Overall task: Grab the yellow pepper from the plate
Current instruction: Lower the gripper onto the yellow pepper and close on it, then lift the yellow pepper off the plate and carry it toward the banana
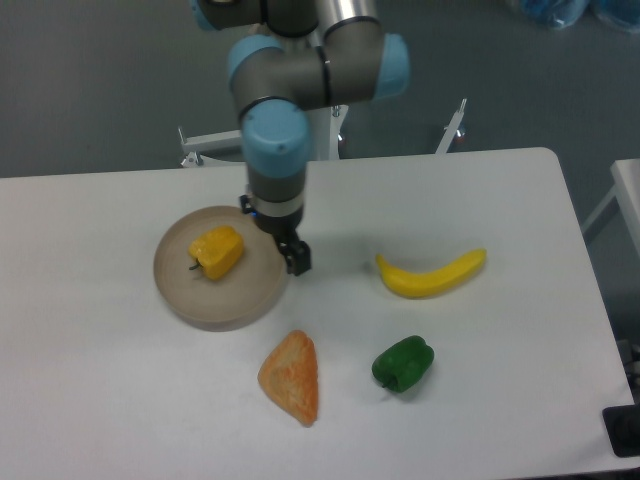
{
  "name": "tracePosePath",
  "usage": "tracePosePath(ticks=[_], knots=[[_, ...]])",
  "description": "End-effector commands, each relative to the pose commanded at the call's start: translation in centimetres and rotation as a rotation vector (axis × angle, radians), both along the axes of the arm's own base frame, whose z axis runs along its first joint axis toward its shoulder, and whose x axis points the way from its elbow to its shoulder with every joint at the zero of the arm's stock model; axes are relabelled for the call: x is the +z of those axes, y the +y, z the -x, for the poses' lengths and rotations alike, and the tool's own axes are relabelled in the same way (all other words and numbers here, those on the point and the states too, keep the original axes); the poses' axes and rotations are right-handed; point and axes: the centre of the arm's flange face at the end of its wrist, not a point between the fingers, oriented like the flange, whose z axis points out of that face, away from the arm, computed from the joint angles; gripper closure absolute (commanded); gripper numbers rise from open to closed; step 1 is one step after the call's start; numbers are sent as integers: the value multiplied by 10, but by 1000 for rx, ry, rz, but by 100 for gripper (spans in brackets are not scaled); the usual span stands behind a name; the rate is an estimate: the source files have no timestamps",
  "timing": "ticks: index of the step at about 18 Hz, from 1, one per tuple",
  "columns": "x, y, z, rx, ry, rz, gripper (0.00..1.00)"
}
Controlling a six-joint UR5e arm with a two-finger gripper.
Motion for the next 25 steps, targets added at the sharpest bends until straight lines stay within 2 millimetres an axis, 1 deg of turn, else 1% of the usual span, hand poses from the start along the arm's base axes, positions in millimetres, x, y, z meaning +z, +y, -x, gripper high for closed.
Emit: tracePosePath(ticks=[2, 4, 6, 7, 12, 17, 18, 19, 21, 22, 23, 24, 25], knots=[[-7, -2, -19, 20, -2, 17, 0], [-13, 1, -37, 47, 1, 28, 0], [-17, 3, -46, 62, 4, 29, 0], [-24, 4, -51, 61, 8, 22, 0], [-42, -3, -54, 59, 26, -6, 0], [-49, -3, -55, 58, 23, 4, 0], [-56, -1, -55, 65, 21, 7, 0], [-59, 1, -59, 57, 25, 5, 18], [-59, 3, -60, 60, 29, -1, 63], [-52, 6, -57, 65, 30, -14, 80], [-45, 5, -54, 67, 26, -27, 89], [-39, 3, -48, 70, 23, -37, 89], [-24, -1, -33, 96, 30, -54, 89]])
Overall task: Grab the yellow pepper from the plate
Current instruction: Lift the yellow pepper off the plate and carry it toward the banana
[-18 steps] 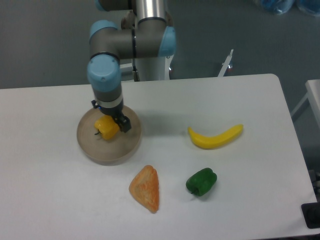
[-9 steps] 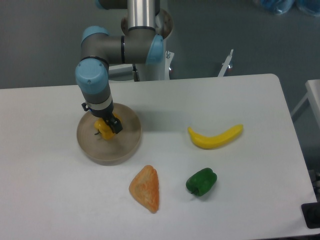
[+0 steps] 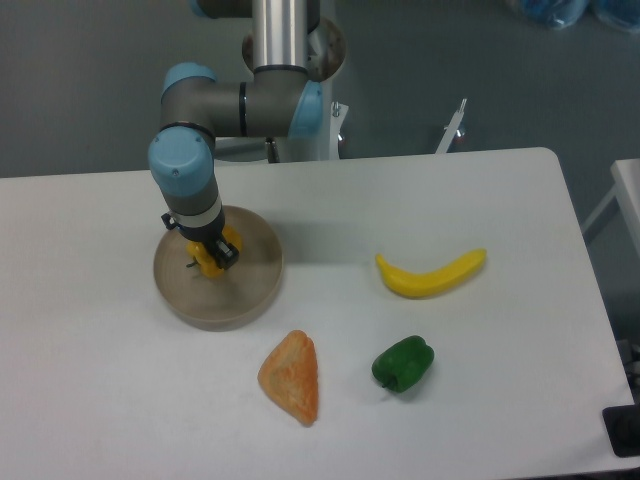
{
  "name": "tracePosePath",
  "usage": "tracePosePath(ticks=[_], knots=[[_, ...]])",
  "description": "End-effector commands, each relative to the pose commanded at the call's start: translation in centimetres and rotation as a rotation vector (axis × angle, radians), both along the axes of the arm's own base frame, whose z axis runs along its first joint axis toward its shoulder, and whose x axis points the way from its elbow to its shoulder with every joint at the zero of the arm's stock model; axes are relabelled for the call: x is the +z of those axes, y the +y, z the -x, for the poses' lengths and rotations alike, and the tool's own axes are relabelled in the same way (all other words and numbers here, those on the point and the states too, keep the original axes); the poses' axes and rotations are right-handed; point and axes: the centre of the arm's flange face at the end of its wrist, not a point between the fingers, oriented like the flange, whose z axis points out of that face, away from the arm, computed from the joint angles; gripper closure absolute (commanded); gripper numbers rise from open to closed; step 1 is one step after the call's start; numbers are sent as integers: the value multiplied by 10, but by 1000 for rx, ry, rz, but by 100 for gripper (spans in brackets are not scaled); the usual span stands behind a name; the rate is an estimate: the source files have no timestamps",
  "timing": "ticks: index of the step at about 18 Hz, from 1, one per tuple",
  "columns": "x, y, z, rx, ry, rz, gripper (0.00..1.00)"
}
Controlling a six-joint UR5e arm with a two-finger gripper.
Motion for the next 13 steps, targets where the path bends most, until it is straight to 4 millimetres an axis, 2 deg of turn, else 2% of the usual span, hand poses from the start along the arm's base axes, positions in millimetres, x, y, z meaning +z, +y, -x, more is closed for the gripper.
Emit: tracePosePath(ticks=[2, 3, 6, 8, 10, 13], knots=[[11, -5, 9, 19, 1, 2, 87], [13, -7, 22, 40, -4, 19, 88], [50, -14, 67, 95, 12, -27, 88], [80, -9, 104, 53, 37, -76, 88], [98, -10, 133, 14, 46, -88, 88], [111, -19, 186, -73, 35, -59, 88]])
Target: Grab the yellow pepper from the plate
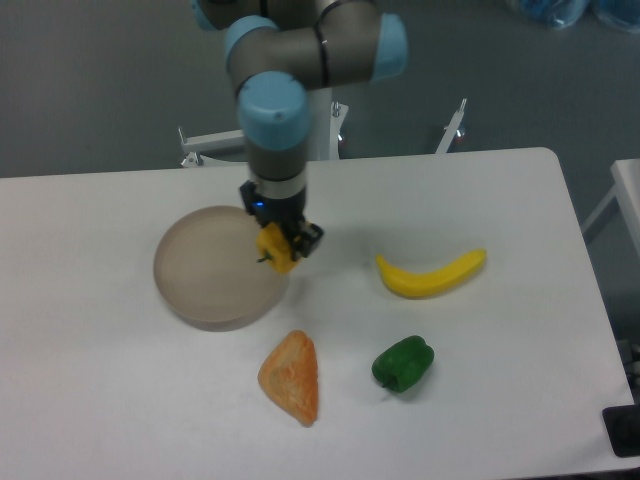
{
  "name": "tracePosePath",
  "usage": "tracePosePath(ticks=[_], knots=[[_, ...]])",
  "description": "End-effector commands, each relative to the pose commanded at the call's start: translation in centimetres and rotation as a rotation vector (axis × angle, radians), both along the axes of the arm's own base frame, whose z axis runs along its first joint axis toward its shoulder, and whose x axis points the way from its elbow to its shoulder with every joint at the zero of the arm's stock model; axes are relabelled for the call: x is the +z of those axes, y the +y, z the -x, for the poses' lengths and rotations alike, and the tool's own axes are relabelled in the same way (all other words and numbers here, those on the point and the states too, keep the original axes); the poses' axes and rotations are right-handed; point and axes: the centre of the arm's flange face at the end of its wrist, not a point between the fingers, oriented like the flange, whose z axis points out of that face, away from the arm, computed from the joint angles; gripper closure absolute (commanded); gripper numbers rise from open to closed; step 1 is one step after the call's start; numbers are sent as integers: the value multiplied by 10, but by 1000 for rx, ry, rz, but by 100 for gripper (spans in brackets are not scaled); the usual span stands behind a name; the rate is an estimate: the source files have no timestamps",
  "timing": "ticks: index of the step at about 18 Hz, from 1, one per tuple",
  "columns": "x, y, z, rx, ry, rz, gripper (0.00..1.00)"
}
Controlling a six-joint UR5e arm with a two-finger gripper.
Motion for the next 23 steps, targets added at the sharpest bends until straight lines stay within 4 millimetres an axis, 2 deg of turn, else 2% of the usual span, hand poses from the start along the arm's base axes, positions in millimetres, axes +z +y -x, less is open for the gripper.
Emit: tracePosePath(ticks=[1, 3, 5, 8, 10, 15, 23], knots=[[3, -5, 13, -47, -4, 10, 88], [-1, -25, 58, -155, -11, 19, 88], [-6, -34, 83, -233, -12, 23, 88], [-6, -35, 98, -330, 2, 29, 88], [-14, -29, 117, -363, -1, 32, 88], [-34, -25, 126, -404, 1, 84, 88], [-39, -14, 122, -385, -4, 68, 88]])
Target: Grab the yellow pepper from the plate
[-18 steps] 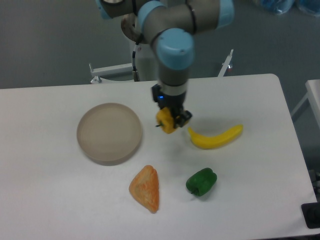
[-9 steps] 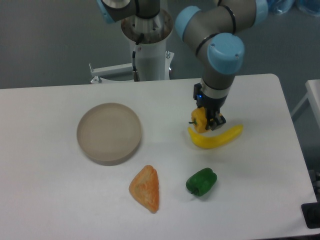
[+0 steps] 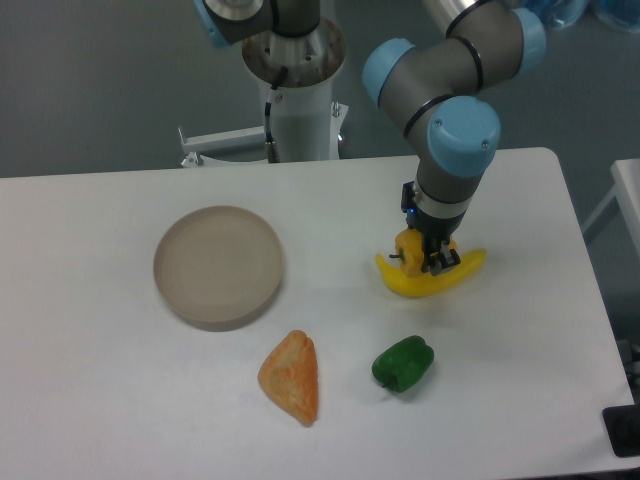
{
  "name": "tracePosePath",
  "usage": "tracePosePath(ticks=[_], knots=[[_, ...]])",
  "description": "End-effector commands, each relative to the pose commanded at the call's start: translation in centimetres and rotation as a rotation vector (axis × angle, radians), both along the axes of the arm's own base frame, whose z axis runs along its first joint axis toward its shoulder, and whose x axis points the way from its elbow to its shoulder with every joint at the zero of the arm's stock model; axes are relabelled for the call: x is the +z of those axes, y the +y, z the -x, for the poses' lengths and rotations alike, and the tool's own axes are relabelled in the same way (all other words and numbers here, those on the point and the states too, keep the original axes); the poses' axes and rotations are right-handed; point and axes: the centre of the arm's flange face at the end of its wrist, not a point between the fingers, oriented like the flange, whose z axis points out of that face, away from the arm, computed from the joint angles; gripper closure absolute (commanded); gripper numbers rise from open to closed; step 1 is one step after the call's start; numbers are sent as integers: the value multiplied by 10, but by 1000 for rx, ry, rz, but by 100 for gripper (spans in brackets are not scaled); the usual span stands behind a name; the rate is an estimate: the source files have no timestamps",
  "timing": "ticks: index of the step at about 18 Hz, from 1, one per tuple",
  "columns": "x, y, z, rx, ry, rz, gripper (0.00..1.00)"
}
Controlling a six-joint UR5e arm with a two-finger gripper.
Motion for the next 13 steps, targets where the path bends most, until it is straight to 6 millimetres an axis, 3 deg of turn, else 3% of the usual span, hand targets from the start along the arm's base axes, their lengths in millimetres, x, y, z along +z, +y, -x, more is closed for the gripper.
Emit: tracePosePath(ticks=[13], knots=[[1, 7, -4, 69, -5, -26, 88]])
